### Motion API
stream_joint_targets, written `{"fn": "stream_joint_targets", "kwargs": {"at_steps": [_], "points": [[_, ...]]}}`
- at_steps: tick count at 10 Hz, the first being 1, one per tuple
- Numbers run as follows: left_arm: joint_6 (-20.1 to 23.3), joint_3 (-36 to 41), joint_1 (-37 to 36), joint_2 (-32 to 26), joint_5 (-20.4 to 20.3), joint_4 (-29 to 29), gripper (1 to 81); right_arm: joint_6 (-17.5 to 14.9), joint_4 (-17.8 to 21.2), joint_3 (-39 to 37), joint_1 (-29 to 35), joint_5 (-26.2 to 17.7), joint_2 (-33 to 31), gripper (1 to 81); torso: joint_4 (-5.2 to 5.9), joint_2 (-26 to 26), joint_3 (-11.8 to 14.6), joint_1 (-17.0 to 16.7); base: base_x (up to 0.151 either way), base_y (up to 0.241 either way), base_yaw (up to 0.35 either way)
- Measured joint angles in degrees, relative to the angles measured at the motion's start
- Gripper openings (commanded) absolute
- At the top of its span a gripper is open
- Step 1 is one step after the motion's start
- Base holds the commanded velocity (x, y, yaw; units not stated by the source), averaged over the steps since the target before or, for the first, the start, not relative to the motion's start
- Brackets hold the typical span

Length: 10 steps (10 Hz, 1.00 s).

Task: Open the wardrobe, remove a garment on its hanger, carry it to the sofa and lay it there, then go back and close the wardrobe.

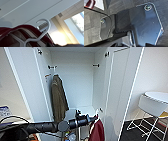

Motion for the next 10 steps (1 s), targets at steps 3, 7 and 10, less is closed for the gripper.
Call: {"fn": "stream_joint_targets", "kwargs": {"at_steps": [3, 7, 10], "points": [[0.0, 0.0, 0.0, -0.1, 0.0, 0.2, 1.0, 0.0, 0.0, 0.0, 0.0, 0.0, 0.0, 81.1, 0.0, 0.0, 0.0, 0.0, 0.0, 0.0, -0.129], [0.0, 0.4, 0.0, -0.4, 0.1, 0.3, 1.0, 0.0, 0.0, 0.0, 0.0, 0.1, 0.0, 81.1, 0.0, 0.0, 0.0, 0.0, 0.0, 0.0, -0.136], [0.0, 0.4, 0.0, -0.7, 0.1, 0.3, 1.0, 0.0, 0.0, -0.2, 0.0, 0.1, 0.0, 81.1, 0.0, 0.0, 0.0, 0.0, 0.0, 0.0, -0.16]]}}
